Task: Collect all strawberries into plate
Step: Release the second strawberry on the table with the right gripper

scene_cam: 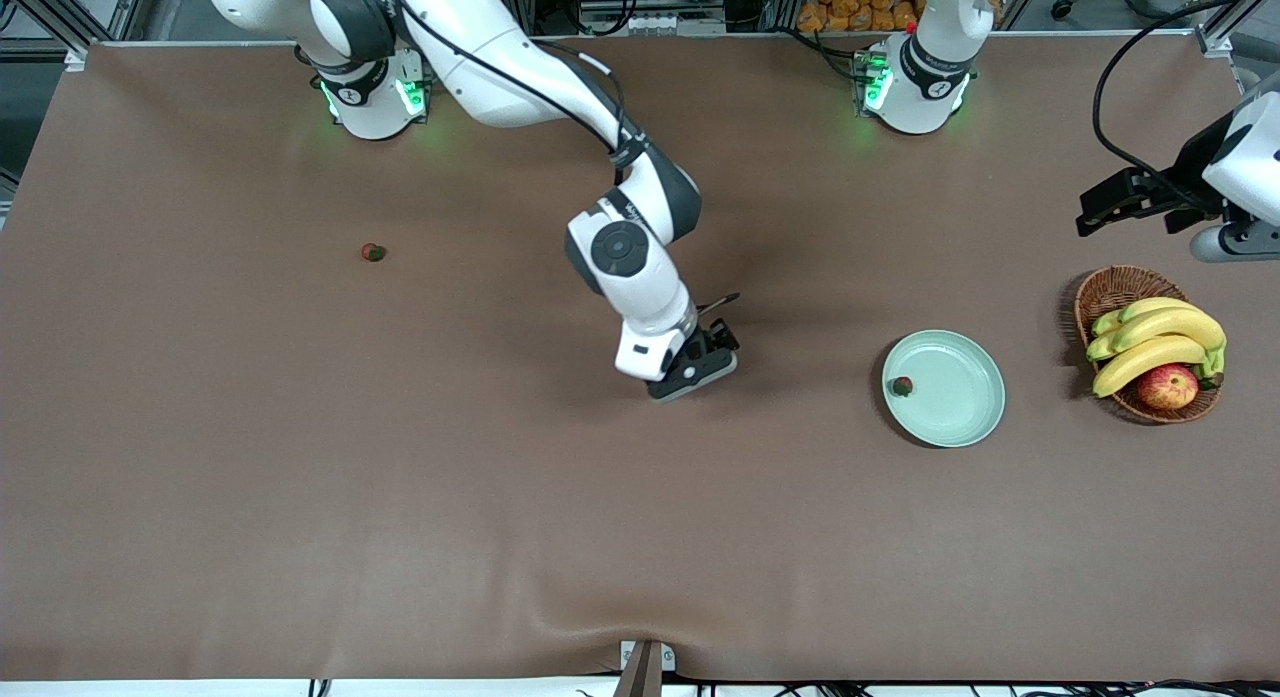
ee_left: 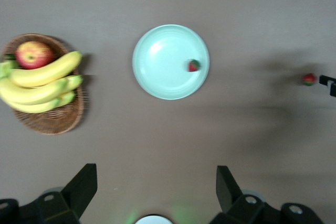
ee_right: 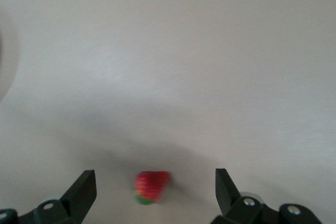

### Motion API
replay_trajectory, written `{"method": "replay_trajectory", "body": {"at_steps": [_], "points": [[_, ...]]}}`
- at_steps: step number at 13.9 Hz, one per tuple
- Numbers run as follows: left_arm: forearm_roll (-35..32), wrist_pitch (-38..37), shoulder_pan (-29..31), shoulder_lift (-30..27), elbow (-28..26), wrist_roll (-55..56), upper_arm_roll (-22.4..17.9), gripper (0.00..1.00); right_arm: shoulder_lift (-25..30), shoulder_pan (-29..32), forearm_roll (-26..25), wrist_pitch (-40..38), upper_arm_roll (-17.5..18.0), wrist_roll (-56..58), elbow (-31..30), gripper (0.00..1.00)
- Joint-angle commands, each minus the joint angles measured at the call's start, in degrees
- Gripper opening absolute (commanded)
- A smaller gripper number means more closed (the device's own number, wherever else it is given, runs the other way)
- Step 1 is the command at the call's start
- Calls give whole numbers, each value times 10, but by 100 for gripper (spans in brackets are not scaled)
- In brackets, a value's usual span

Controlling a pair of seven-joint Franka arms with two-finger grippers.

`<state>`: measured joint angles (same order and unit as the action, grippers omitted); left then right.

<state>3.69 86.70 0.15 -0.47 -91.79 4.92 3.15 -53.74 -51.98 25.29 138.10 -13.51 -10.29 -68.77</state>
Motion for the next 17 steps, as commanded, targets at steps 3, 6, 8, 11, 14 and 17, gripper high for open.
{"method": "replay_trajectory", "body": {"at_steps": [3,6,8,11,14,17], "points": [[40,71,-51,75,-1,125,26,100,72,65,6,-145,-46,10,-30,100],[40,153,-125,149,2,225,28,100,117,86,1,-177,-74,11,-87,100],[13,219,-181,204,3,296,28,100,161,113,-41,-174,-71,10,-149,100],[-18,309,-254,278,5,396,28,100,233,179,-111,-178,-44,13,-237,100],[-19,378,-297,335,6,453,27,100,302,225,-132,-179,-40,21,-336,100],[-19,448,-309,389,6,461,27,100,354,260,-137,-182,-38,35,-430,100]]}}
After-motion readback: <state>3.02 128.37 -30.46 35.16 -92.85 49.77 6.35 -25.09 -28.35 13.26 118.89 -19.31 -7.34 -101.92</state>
